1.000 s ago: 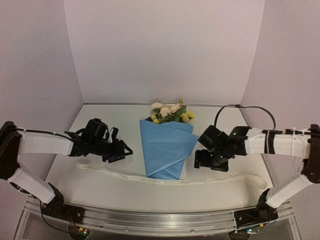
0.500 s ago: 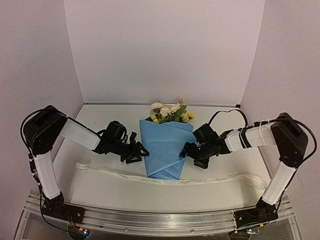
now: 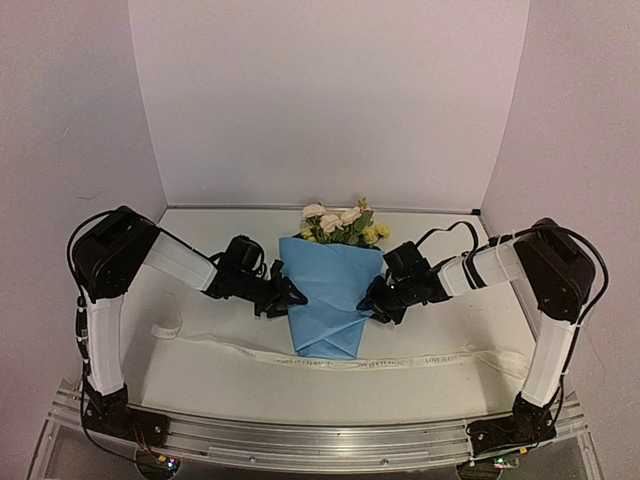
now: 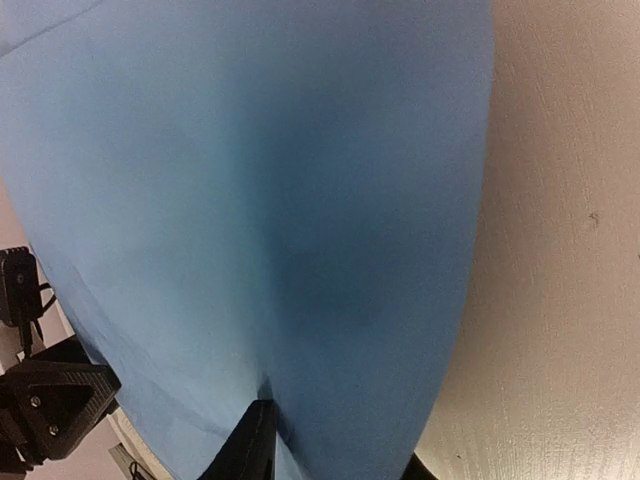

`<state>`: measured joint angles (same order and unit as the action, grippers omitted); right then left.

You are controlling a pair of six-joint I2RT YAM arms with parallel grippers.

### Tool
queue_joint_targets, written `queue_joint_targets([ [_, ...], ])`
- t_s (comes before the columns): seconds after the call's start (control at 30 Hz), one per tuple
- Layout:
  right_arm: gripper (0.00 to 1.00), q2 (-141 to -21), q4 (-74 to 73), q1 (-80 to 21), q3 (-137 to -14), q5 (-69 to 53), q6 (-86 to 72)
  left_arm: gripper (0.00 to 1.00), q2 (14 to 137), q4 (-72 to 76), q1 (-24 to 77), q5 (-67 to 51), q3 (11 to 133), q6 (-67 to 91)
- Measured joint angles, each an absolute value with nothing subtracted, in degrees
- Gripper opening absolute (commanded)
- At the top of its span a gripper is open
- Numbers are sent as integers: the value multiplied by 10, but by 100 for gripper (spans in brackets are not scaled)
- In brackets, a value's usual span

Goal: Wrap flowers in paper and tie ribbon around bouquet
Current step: Pick up the folded bouquet from the center of the board.

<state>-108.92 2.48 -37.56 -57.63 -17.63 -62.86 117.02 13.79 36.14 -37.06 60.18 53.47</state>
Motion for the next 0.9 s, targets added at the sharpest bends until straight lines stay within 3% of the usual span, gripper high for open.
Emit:
queue_joint_targets([
  [0.17, 0, -1091, -15, -372, -602, -189, -637, 32, 1174, 110, 360, -388, 629, 541],
  [0.9, 0, -1014, -151, -373, -623, -222, -675, 30, 1139, 45, 359, -451, 621, 563],
])
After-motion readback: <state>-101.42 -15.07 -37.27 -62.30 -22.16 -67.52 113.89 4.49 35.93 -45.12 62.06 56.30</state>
